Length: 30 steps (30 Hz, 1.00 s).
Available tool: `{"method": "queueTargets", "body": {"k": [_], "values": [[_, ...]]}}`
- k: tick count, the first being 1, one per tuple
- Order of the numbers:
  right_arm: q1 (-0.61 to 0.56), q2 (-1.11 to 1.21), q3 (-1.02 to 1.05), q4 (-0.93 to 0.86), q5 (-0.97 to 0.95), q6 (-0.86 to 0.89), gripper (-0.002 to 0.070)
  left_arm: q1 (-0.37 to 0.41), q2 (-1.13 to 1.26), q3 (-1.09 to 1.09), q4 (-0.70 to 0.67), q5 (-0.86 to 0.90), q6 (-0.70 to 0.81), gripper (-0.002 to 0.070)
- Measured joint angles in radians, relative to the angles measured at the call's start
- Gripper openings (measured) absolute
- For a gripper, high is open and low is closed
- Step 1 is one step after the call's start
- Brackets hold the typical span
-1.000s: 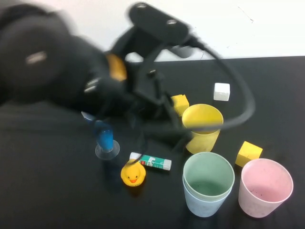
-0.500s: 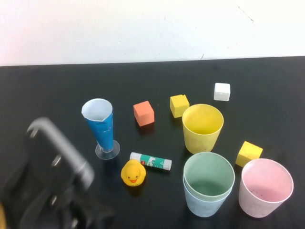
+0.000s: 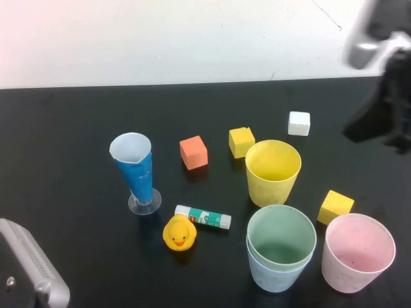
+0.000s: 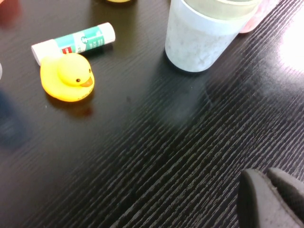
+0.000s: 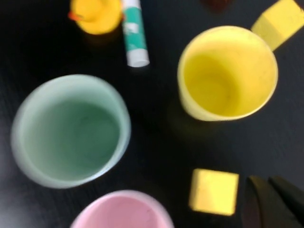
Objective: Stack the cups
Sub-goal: Pick up the yellow cup
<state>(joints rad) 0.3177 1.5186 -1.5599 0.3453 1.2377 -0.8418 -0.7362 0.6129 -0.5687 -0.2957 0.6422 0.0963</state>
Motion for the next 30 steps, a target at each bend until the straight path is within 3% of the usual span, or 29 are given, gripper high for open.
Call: {"method": "queueTargets", "body": {"k": [5,11,15,25,27,30], "values": [[0.056,0.162,-0.132,-0.088,0.000,0.077,0.0106,0.000,0.000,0.000,0.000,0.000,0.000,0.0002],[0.067,0.313,-0.242,-0.100,0.000,0.136,0.0414,0.000,0.000,0.000,0.000,0.002,0.000,0.0002],[0.067,0.384,-0.272,-0.102,0.000,0.136,0.0477,0.000,0.000,0.000,0.000,0.004,0.000,0.0002],[0.067,0.512,-0.285,-0.102,-0.004,0.136,0.0458,0.000,0.000,0.000,0.000,0.006,0.000,0.0002],[0.067,0.530,-0.285,-0.102,-0.006,0.136,0.0384,0.000,0.000,0.000,0.000,0.000,0.000,0.0002],[0.067,0.542,-0.285,-0.102,-0.008,0.136,0.0183,0.000,0.000,0.000,0.000,-0.004,-0.001,0.0002]]}}
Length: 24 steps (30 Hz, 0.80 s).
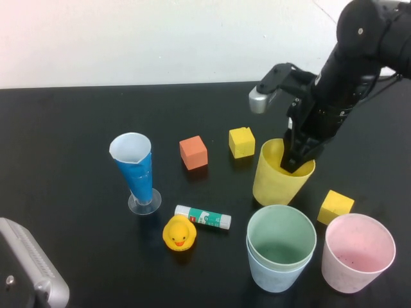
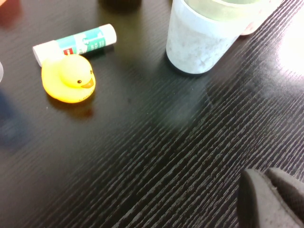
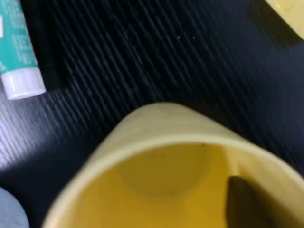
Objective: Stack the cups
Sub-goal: Pick up the yellow cup, then place the yellow cup on the pink cup
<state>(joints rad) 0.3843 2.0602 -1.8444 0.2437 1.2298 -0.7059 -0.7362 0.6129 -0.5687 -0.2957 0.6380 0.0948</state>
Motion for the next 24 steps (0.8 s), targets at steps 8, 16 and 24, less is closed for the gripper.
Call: {"method": "queueTargets", "body": {"k": [8,16,24], "values": [[0.000,-0.066,-0.092,-0.039,0.000,0.026,0.0024,0.000,0.000,0.000,-0.001,-0.003,-0.013,0.0002],[0.000,-0.439,-0.028,-0.104,0.004,0.106,0.0022,0.000,0.000,0.000,-0.001,0.016,-0.017,0.0002],[0.000,-0.792,0.412,-0.087,0.016,0.108,0.0022,0.000,0.000,0.000,-0.001,0.002,-0.020,0.0002]]}}
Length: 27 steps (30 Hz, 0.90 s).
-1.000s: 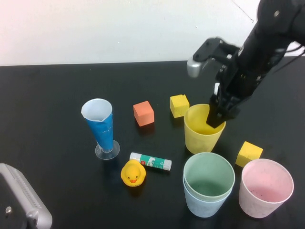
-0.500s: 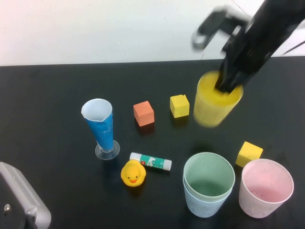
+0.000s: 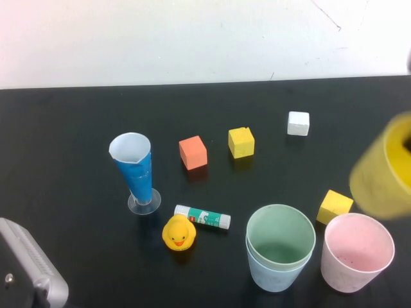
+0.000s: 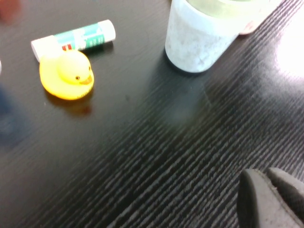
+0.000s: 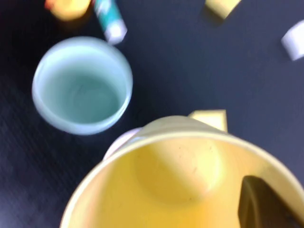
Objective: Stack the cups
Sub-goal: Place the yellow cup on the pink cup, then pick up the pink cup
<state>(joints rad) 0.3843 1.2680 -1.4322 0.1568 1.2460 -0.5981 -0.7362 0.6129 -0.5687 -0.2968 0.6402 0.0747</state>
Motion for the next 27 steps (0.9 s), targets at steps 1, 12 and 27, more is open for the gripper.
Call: {"method": "queueTargets", "body": {"k": [1,12,27], "values": [[0.000,-0.010,0.020,0.000,0.000,0.000,0.0022,0.000,0.000,0.000,0.000,-0.006,0.000,0.0002],[0.000,0.094,0.085,0.022,0.000,-0.008,0.0021,0.000,0.000,0.000,-0.003,-0.024,0.000,0.0002],[0.000,0.239,0.126,0.035,-0.017,-0.097,0.0156,0.000,0.000,0.000,0.001,-0.012,0.026,0.0002]]}}
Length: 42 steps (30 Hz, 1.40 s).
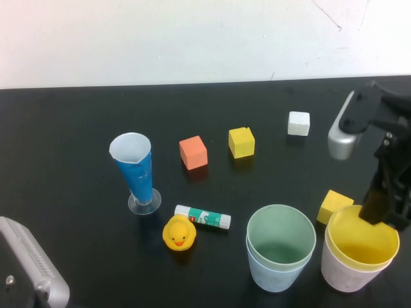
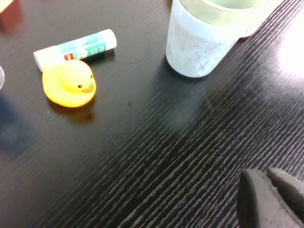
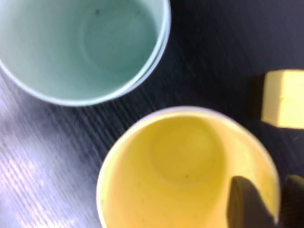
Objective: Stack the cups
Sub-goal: Pick up the pink cup, then place the pink cup on the green cup
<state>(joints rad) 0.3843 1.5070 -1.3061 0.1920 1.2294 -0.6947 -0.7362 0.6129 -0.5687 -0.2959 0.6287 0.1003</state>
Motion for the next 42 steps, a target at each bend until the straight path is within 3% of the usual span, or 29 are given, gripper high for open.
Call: {"method": "queueTargets", "body": {"k": [5,10,13,18,28,32,38,42], "values": [[0.000,0.022,0.038,0.000,-0.007,-0.006,0.0246,0.000,0.000,0.000,0.027,0.000,0.007,0.0001],[0.000,0.090,0.042,0.000,-0.023,-0.007,0.0261,0.000,0.000,0.000,0.054,-0.002,0.009,0.0002],[0.000,0.135,0.042,0.000,-0.030,-0.007,0.0215,0.000,0.000,0.000,0.056,-0.008,0.009,0.0002],[0.000,0.148,0.040,0.000,-0.026,-0.007,0.0054,0.000,0.000,0.000,0.056,-0.008,0.010,0.0001],[0.000,-0.084,-0.082,-0.021,-0.002,0.035,0.0052,0.000,0.000,0.000,0.056,0.002,-0.003,0.0002],[0.000,-0.149,-0.169,0.071,0.014,-0.009,0.0051,0.000,0.000,0.000,0.056,0.002,-0.003,0.0002],[0.001,-0.087,-0.210,0.307,0.016,-0.150,0.0050,0.000,0.000,0.000,0.056,-0.009,-0.003,0.0002],[0.001,0.017,-0.210,0.322,0.016,-0.175,0.0050,0.000,0.000,0.004,0.056,-0.014,0.003,0.0002]]}}
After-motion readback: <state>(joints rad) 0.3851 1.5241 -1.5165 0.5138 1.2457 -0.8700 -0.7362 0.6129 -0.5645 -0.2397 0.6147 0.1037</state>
